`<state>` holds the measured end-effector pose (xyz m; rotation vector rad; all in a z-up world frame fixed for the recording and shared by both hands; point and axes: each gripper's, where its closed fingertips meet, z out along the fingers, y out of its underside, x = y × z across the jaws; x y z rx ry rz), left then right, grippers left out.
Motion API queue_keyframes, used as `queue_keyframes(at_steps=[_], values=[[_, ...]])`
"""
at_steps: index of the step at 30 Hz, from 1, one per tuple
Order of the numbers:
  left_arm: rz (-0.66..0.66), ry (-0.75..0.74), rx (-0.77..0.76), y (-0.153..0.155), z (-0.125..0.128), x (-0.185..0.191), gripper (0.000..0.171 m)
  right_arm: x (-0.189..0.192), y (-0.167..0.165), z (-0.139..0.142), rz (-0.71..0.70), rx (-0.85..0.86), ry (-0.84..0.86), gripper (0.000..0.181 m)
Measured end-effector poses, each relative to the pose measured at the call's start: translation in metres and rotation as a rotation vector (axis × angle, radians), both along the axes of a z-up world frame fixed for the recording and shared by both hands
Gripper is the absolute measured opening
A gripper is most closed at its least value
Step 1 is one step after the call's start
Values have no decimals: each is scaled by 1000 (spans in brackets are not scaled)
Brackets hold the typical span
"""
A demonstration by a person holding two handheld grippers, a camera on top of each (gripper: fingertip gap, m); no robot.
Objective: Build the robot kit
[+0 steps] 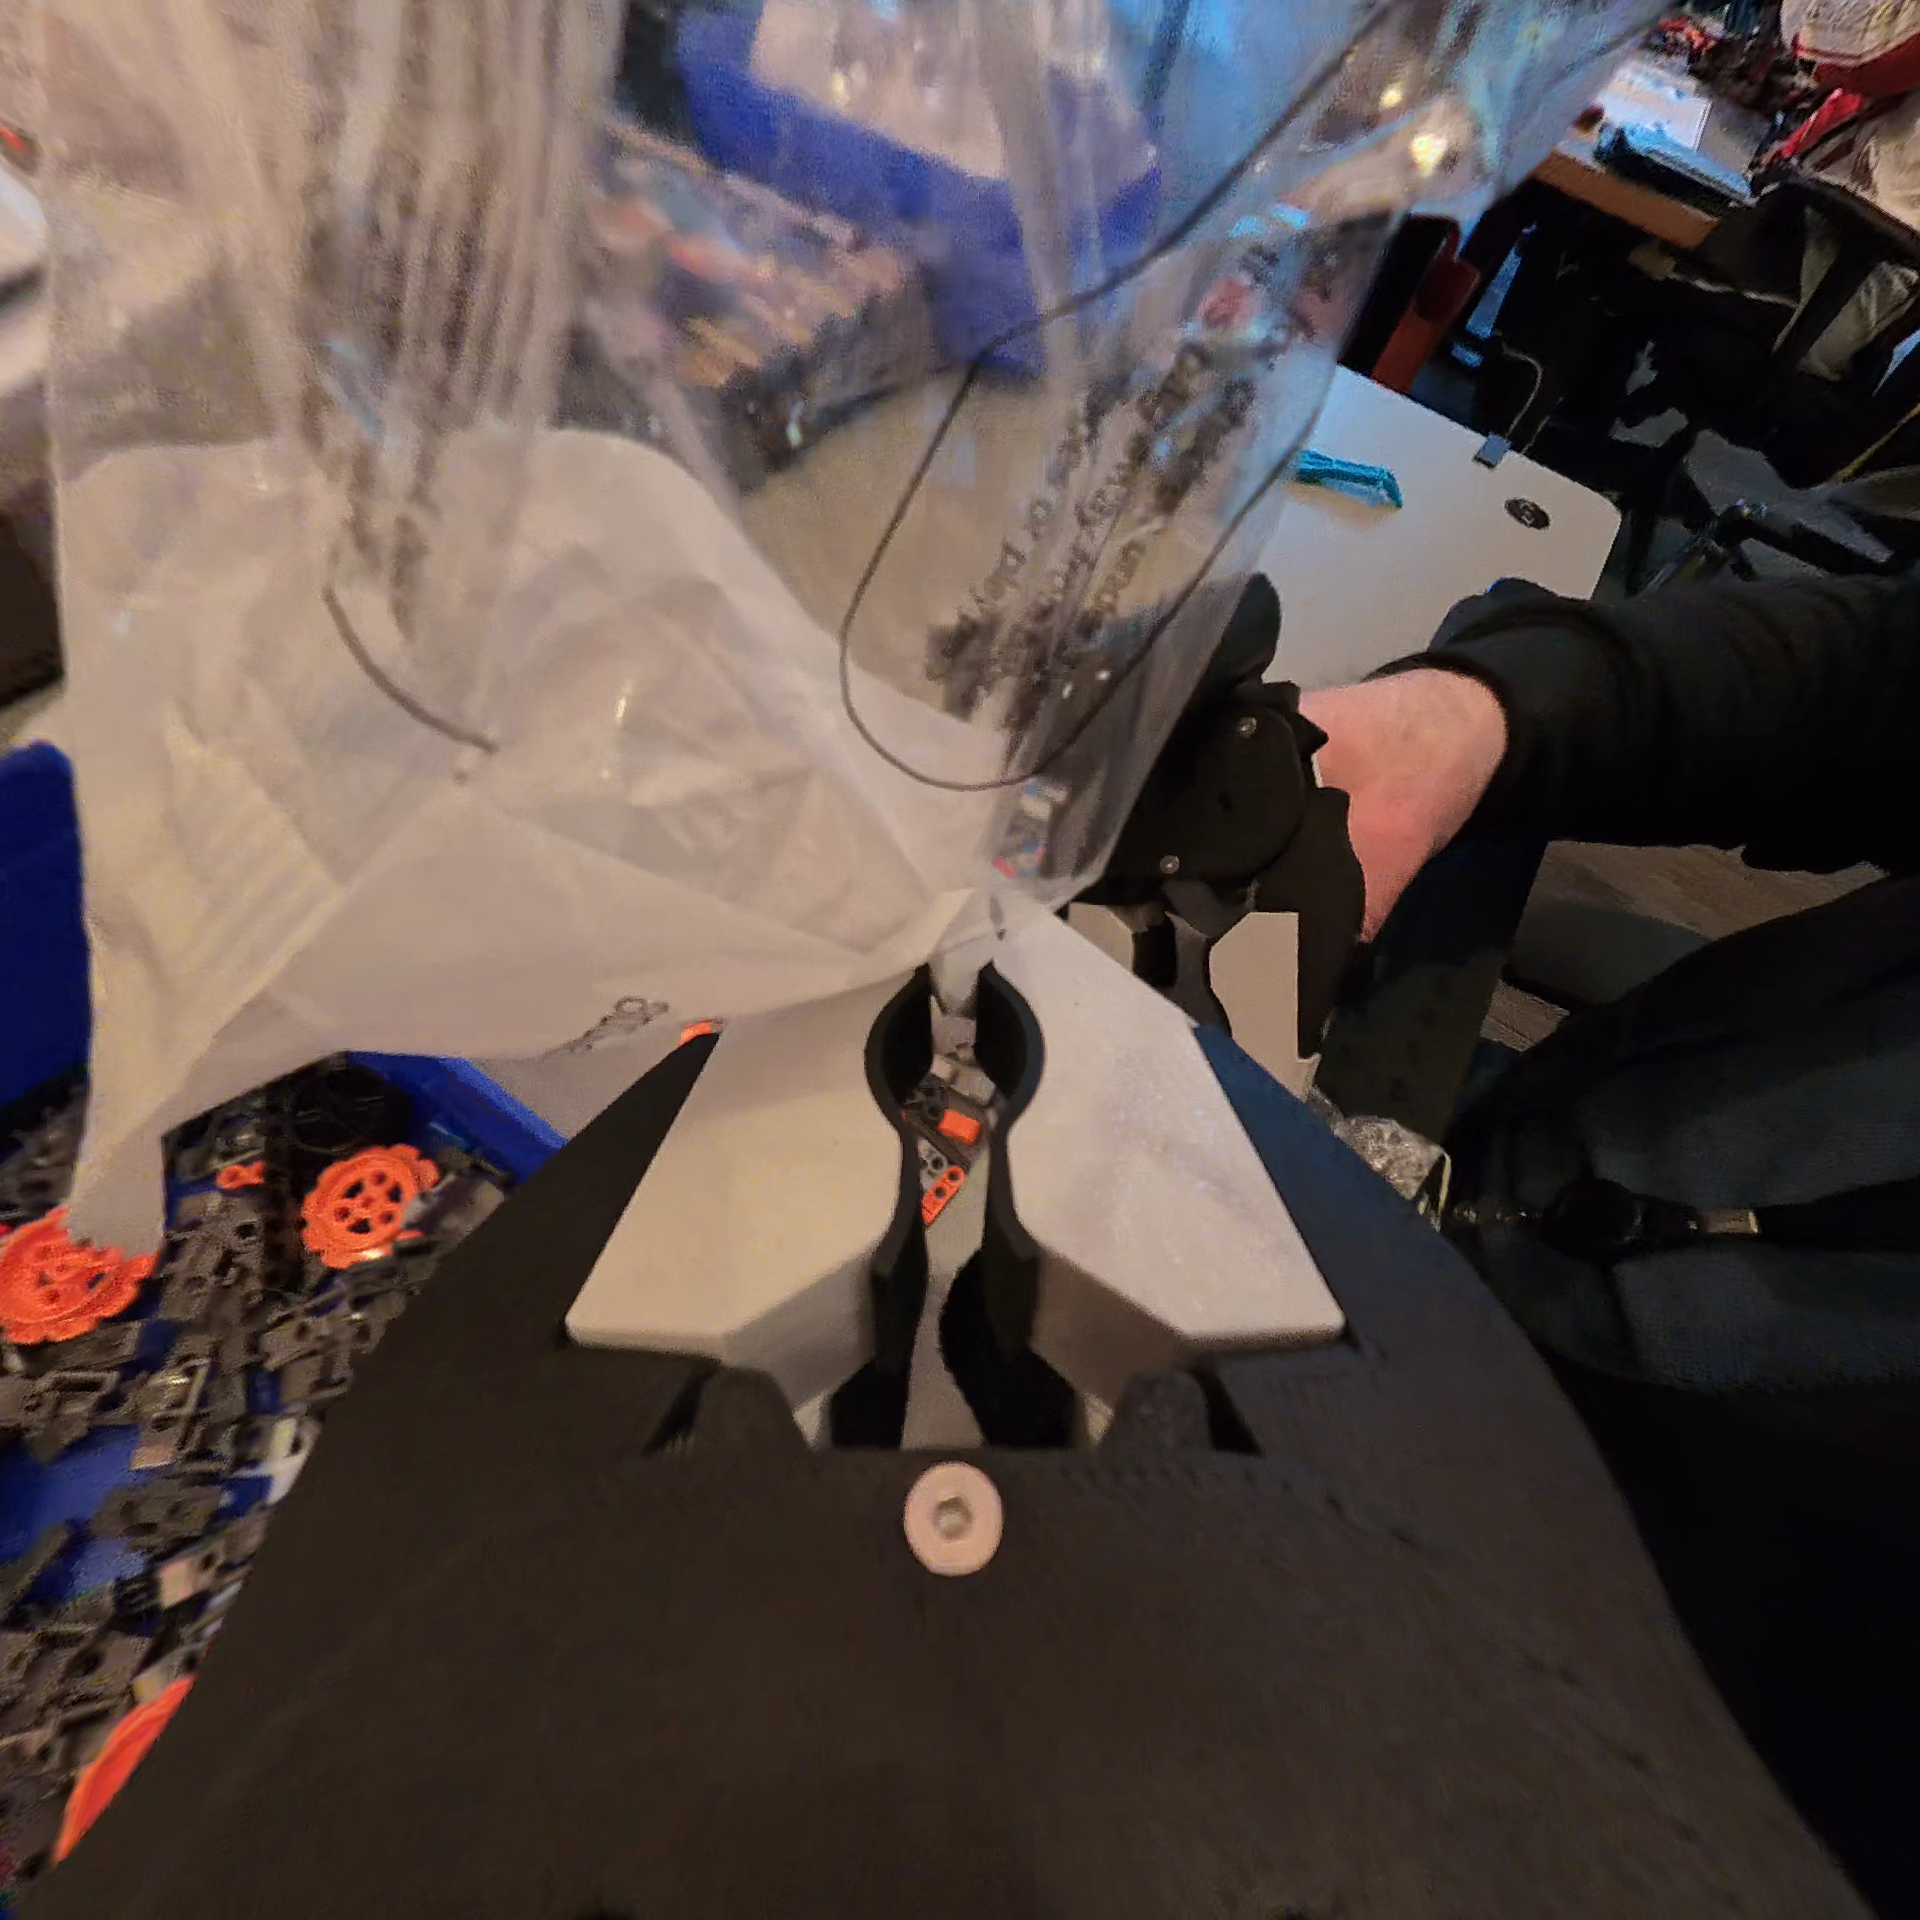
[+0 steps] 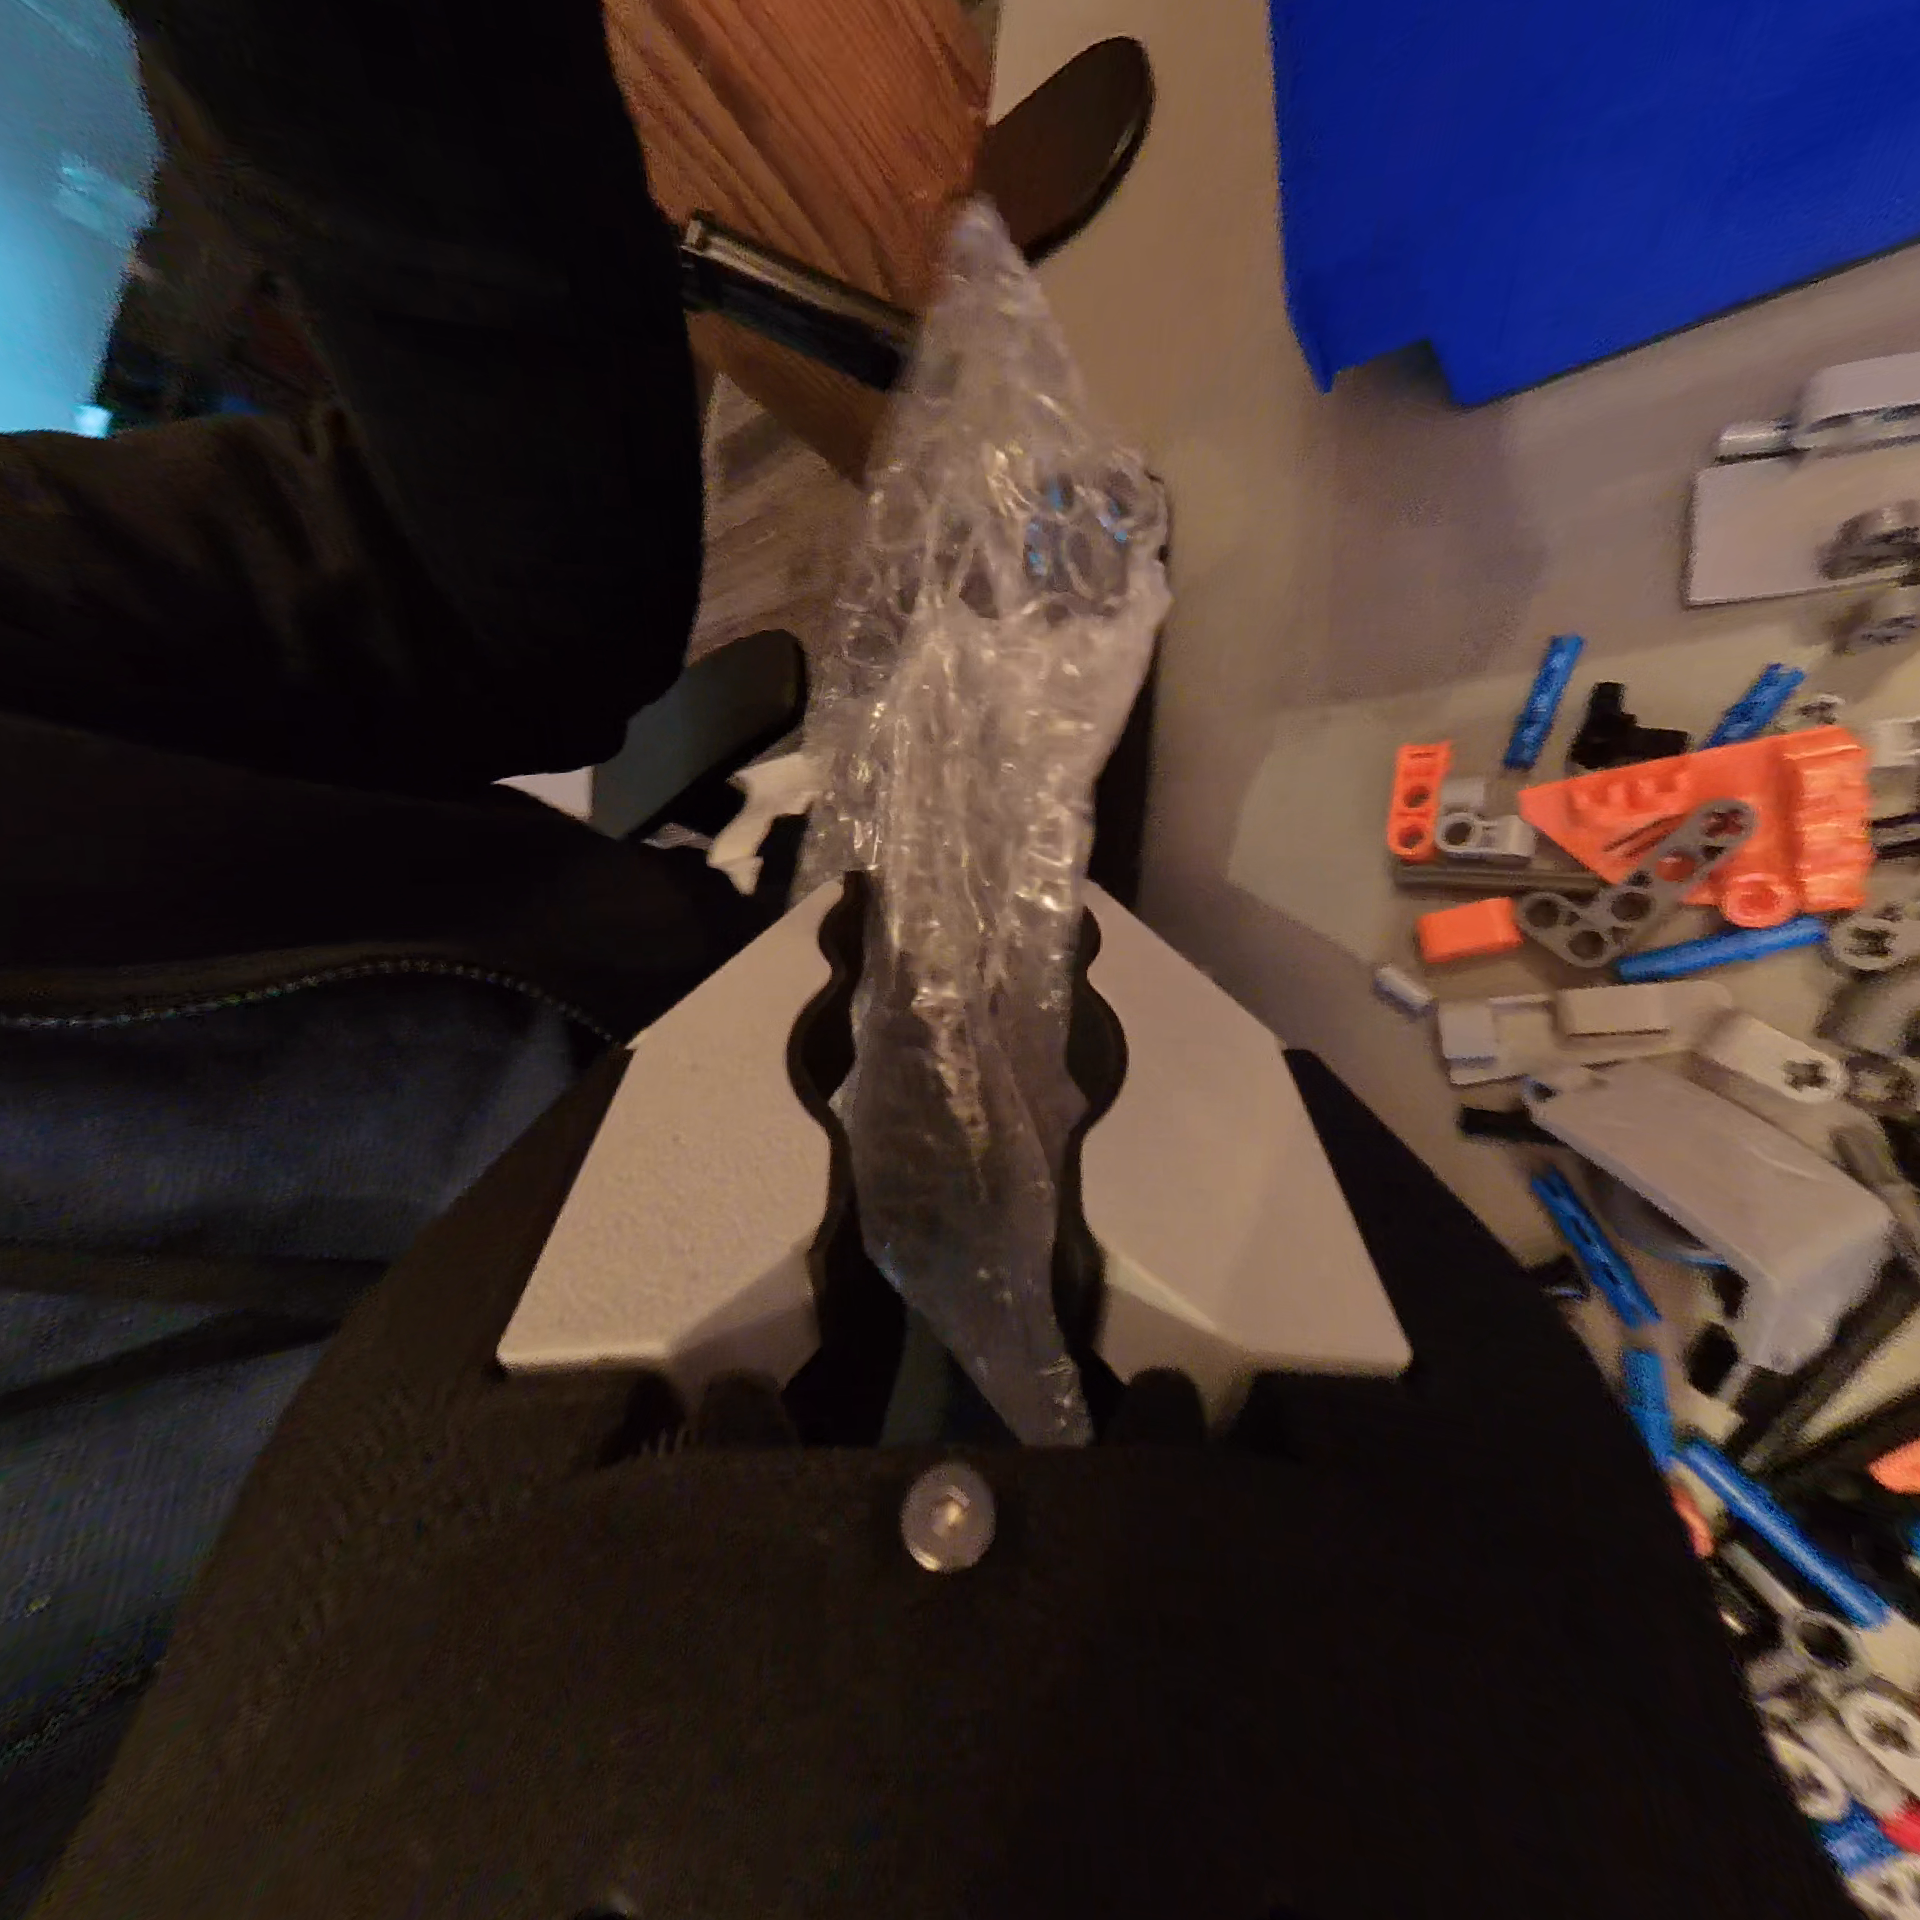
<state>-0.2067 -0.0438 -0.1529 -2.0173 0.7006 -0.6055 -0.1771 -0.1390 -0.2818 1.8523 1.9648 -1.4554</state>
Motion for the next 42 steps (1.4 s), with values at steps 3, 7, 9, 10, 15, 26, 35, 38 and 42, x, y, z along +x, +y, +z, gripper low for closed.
queue_keyframes(at_steps=[3,7,9,10,15,26,35,38,42], values=[[-16,-22,-42,2,-14,8,0,1,3,-4,24,133,34,57],[-31,-39,-84,7,-24,10,0,0,18,14,-22,234,122,83],[-32,-42,-104,10,-28,10,0,3,40,32,-105,296,183,91],[-37,-37,-114,10,-29,10,0,5,58,46,-180,340,240,88],[-108,-8,-136,12,-34,33,0,9,120,147,-448,408,570,81],[-125,-46,-23,24,-14,47,28,83,199,226,-546,339,598,0],[-209,118,-18,-7,-42,44,28,290,360,256,-794,665,95,0],[-174,144,-26,-8,-50,37,25,357,410,233,-841,662,-150,0],[-151,133,-48,-7,-51,30,23,421,456,184,-752,653,-537,0]])
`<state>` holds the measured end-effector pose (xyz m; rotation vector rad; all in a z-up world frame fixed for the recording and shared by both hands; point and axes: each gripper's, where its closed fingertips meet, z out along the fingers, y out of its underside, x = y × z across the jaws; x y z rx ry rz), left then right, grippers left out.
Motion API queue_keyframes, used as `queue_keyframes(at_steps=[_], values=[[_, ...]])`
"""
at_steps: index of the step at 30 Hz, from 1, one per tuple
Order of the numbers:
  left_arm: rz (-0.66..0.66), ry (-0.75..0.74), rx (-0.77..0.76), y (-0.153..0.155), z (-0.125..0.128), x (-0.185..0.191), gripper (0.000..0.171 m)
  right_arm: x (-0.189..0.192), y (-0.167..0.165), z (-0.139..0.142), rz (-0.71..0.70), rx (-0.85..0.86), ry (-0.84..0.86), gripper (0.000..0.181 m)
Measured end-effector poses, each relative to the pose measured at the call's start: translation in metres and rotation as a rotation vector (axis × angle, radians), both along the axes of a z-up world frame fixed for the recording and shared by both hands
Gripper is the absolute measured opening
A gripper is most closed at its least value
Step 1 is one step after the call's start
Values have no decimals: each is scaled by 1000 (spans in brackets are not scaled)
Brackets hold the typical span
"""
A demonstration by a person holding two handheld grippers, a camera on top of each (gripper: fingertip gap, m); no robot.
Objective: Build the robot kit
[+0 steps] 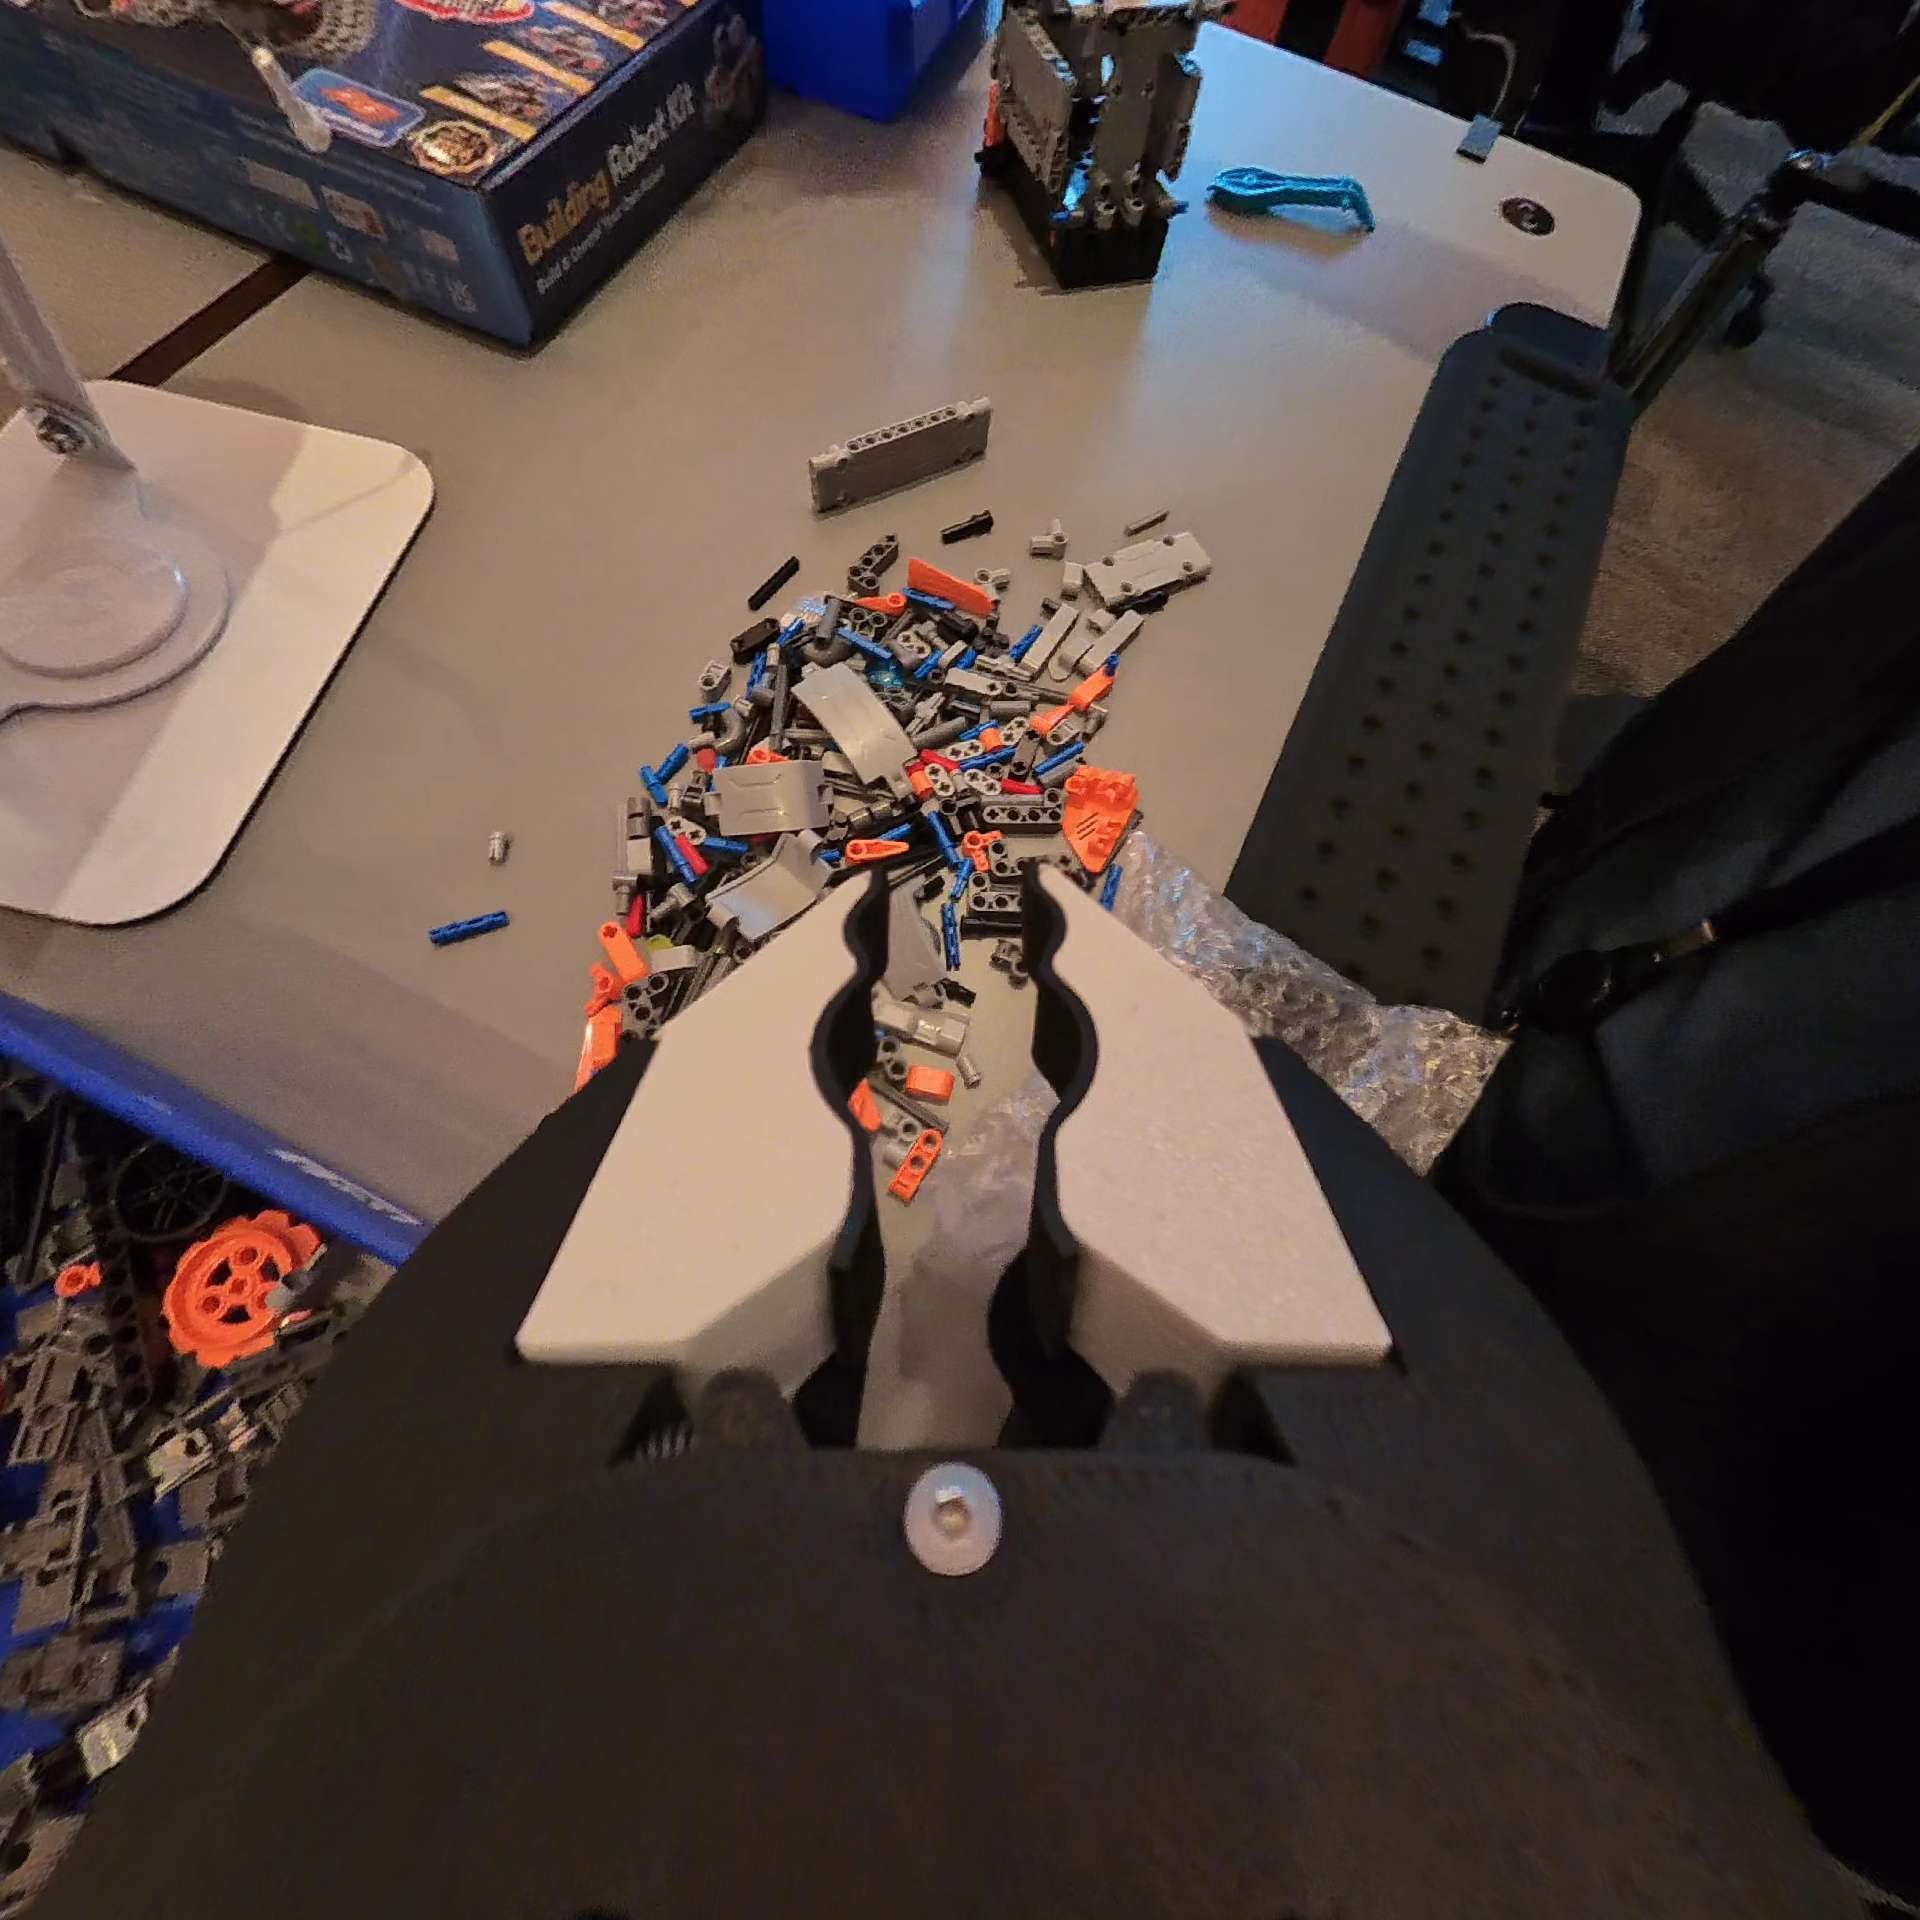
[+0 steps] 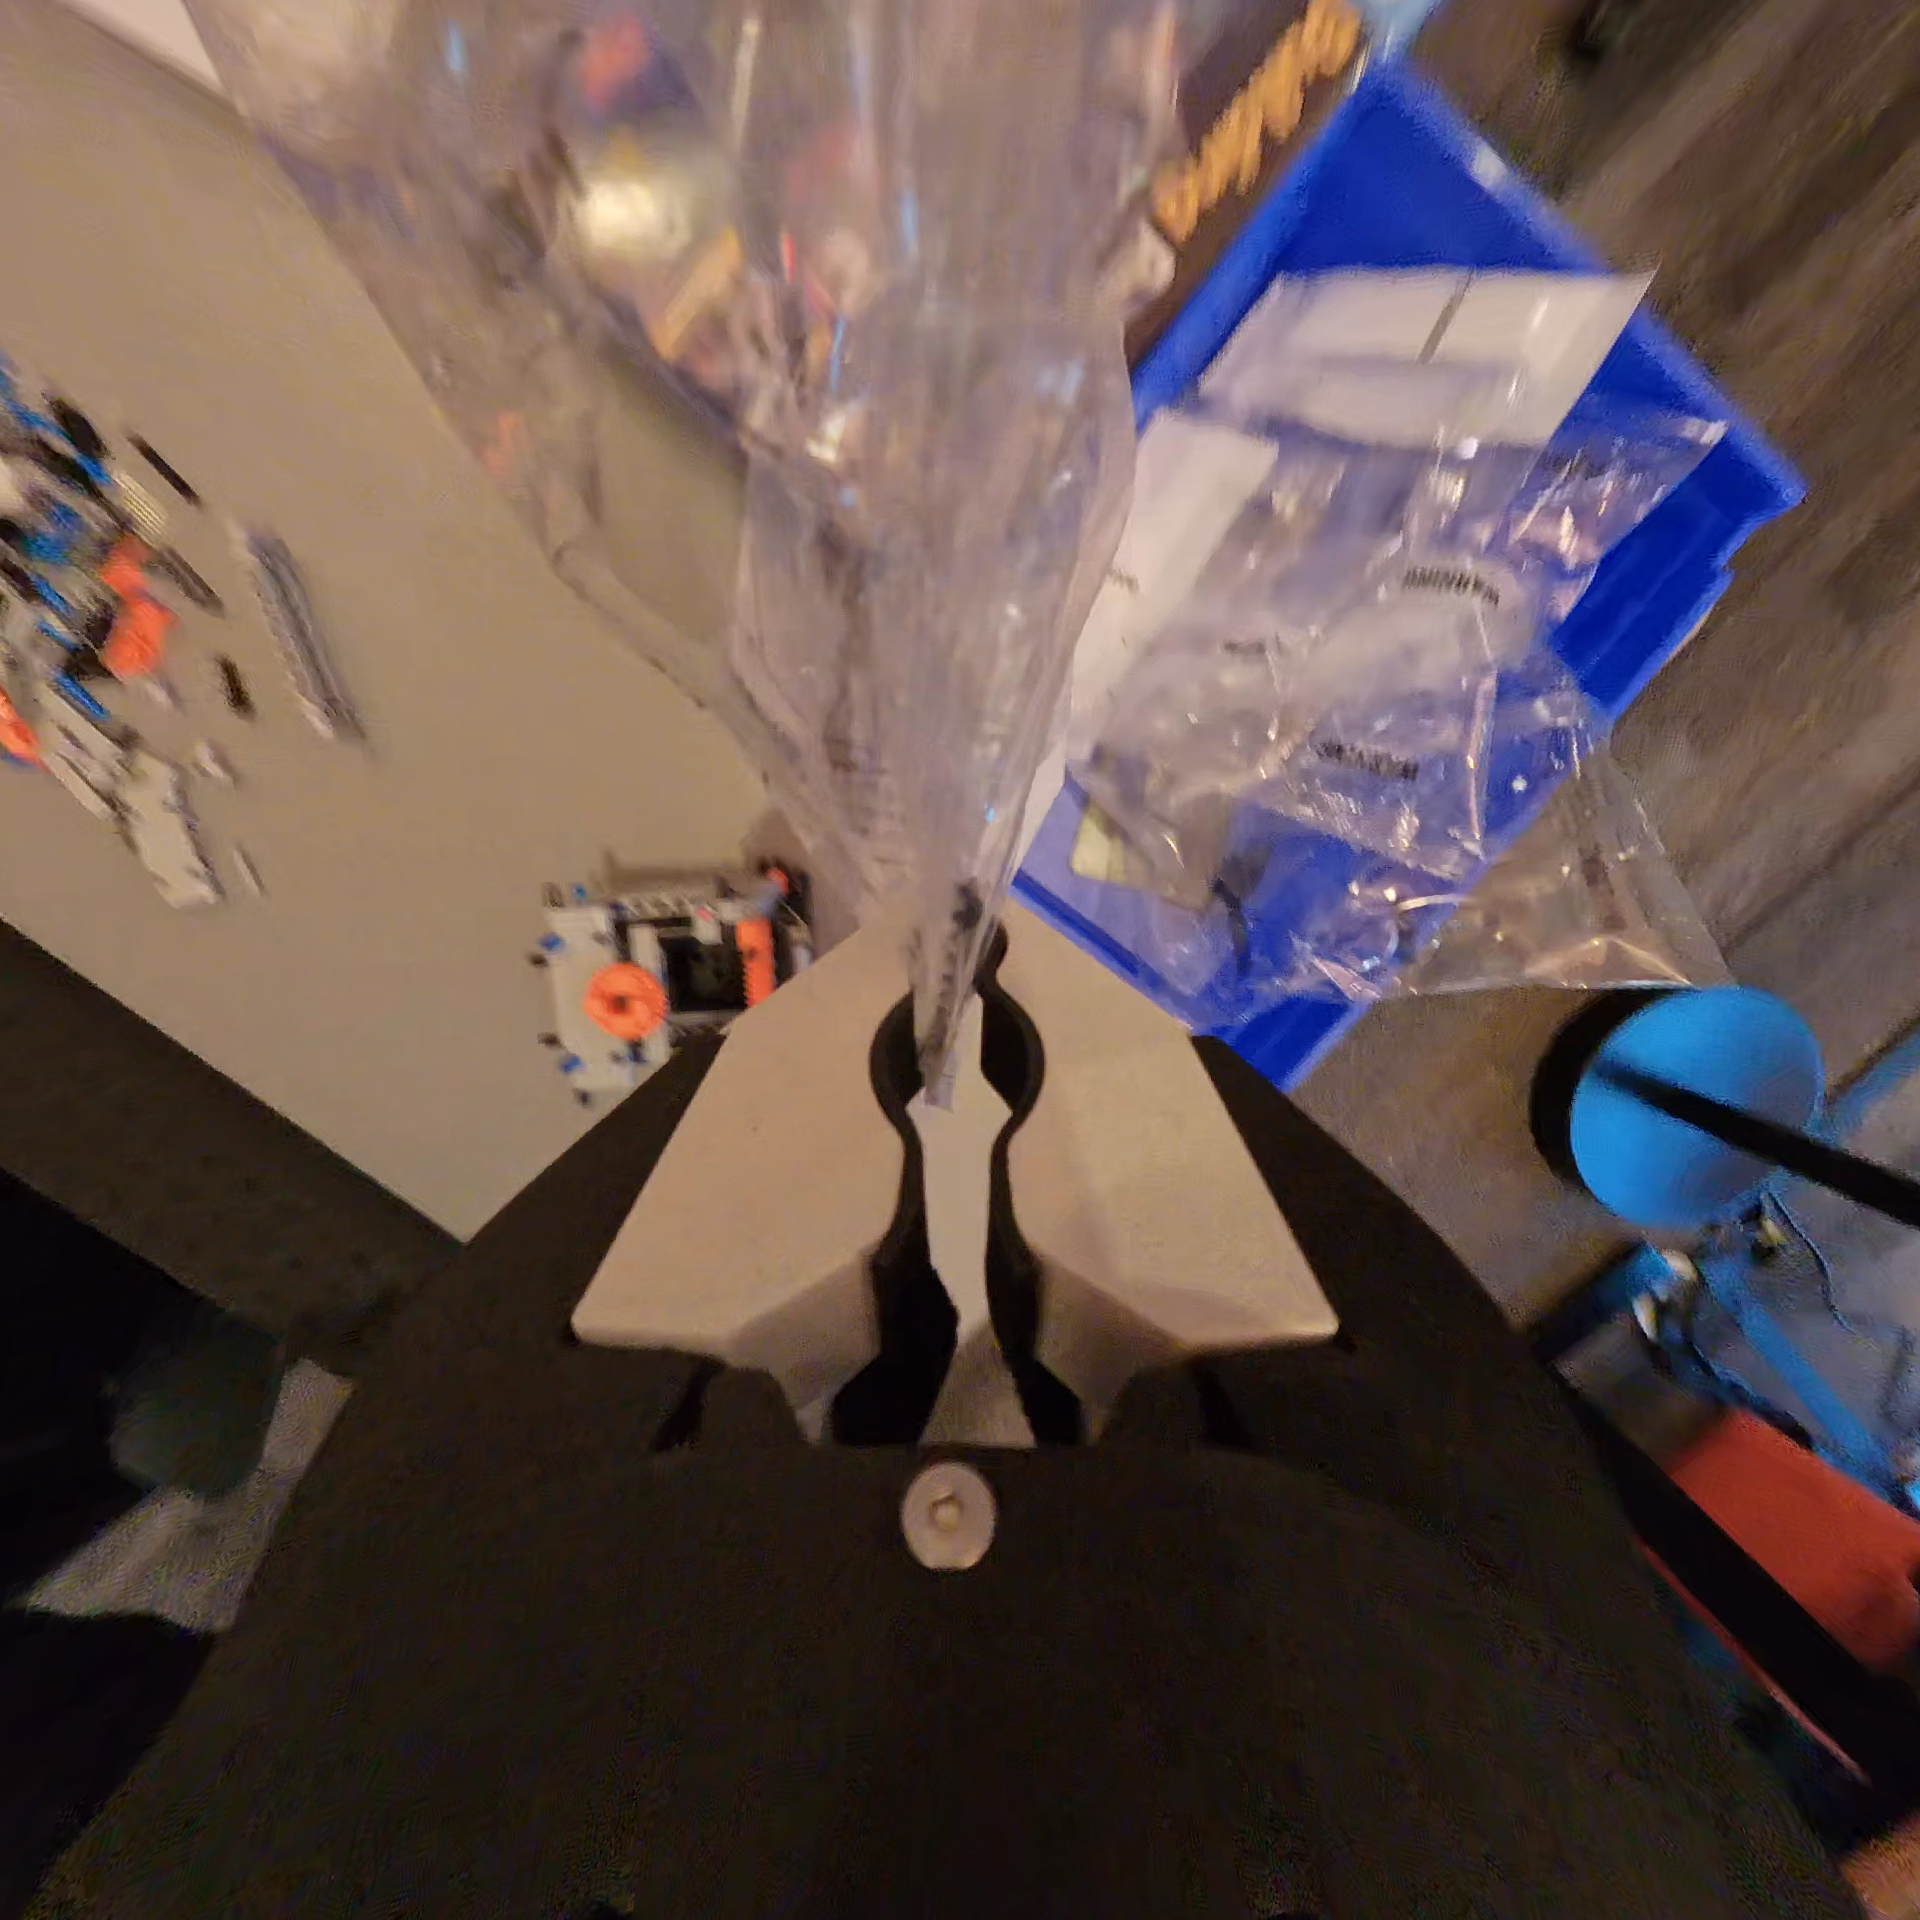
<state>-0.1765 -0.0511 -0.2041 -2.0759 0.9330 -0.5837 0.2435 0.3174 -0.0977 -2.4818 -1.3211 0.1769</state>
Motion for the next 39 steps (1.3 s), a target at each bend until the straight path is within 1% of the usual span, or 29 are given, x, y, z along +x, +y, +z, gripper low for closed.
queue_keyframes(at_steps=[1,3,5,6,7,8,9,10,12,13,14,15,16,17,18,19,20,22,23,25,27,28,29,31,34,37,39], values=[[2,9,-8,0,0,-1,23,7,10,-10,-7,-38,-62,0],[10,33,-10,3,0,-3,22,16,20,-32,6,-167,-184,0],[10,48,-22,4,0,-2,22,11,37,-51,5,-254,-218,0],[10,55,-23,5,1,-2,22,12,51,-62,-30,-267,-247,0],[11,61,-29,5,0,-1,22,19,71,-75,-99,-245,-305,21],[7,64,-38,5,0,0,22,28,86,-86,-159,-233,-362,50],[2,67,-44,4,-1,1,22,34,93,-94,-184,-228,-401,58],[3,72,-46,4,-2,1,22,38,102,-97,-193,-185,-425,60],[6,75,-46,4,-2,-2,22,34,116,-86,-225,-62,-377,54],[5,72,-44,4,-2,-3,22,36,116,-77,-238,-11,-377,55],[7,72,-44,5,-3,-6,22,41,115,-67,-234,53,-414,60],[16,76,-40,6,-3,-9,22,38,114,-54,-202,132,-424,54],[23,77,-34,8,-2,-13,21,19,108,-44,-129,194,-362,31],[23,69,-27,9,0,-14,21,-8,94,-40,-22,207,-258,8],[21,57,-21,9,2,-15,21,-29,80,-44,58,185,-190,0],[22,53,-14,10,4,-16,21,-35,73,-55,81,155,-197,0],[26,55,-5,12,5,-17,21,-35,77,-68,85,154,-237,0],[26,48,9,12,8,-17,21,-29,95,-100,57,151,-277,0],[28,45,16,11,8,-16,20,-25,102,-121,22,106,-265,0],[27,45,12,7,7,-16,21,-6,114,-170,-36,15,-297,0],[39,59,7,4,4,-20,21,6,116,-217,-69,-87,-298,0],[46,59,1,4,3,-22,20,5,113,-235,-76,-133,-272,0],[54,58,-1,4,2,-24,20,2,113,-242,-89,-156,-221,0],[64,53,-3,5,3,-27,20,1,116,-232,-114,-146,-168,0],[64,55,4,7,3,-27,20,-2,112,-197,-69,-97,-158,0],[60,54,16,10,7,-24,21,-9,109,-156,-41,-30,-127,15],[59,55,27,9,9,-23,21,-8,109,-139,-46,5,-127,22]])
